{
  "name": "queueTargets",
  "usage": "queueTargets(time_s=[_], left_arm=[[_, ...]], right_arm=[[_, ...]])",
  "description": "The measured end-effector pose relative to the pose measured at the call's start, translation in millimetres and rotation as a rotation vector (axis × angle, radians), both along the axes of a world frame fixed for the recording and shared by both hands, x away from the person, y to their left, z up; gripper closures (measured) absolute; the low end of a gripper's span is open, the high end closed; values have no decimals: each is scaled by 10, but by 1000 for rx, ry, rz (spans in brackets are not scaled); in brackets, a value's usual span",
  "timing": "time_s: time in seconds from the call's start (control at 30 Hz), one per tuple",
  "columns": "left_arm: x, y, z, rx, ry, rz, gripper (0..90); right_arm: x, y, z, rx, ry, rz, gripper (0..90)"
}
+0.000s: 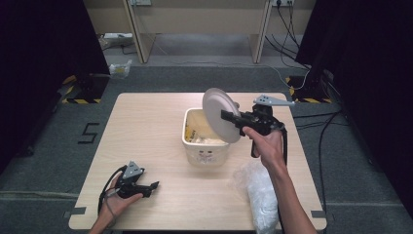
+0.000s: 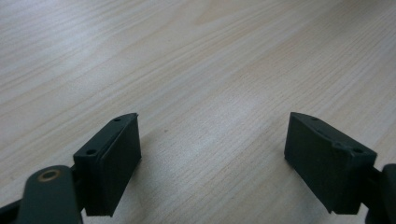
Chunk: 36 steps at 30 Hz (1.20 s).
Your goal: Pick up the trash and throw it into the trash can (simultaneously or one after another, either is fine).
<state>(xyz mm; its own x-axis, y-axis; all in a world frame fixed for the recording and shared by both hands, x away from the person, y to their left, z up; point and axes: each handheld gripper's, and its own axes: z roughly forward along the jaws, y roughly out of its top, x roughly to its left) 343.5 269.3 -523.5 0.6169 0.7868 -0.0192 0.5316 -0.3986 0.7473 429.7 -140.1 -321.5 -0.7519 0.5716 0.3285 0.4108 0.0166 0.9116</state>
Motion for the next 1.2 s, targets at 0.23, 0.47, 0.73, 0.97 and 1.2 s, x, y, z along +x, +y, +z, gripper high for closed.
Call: queueTargets(time_s=[0.23,0.47,0.73,0.97,1.2], left_arm=[[0,0,0,0,1,0,176],[-1,-1,0,-1,1,0,176],[0,1,1,-1,2,-1,176],[0,1,1,-2,2,-1,176],[0,0,1,-2,2,-1,176]], right_arm=[[192,129,-149,6,43,12,829],[312,214,-329,-10,92,28,823],[391,216,-525,-36,150,26,766],[377,149,-542,-72,148,-13,653],[252,-49,-439,-100,100,-62,490]])
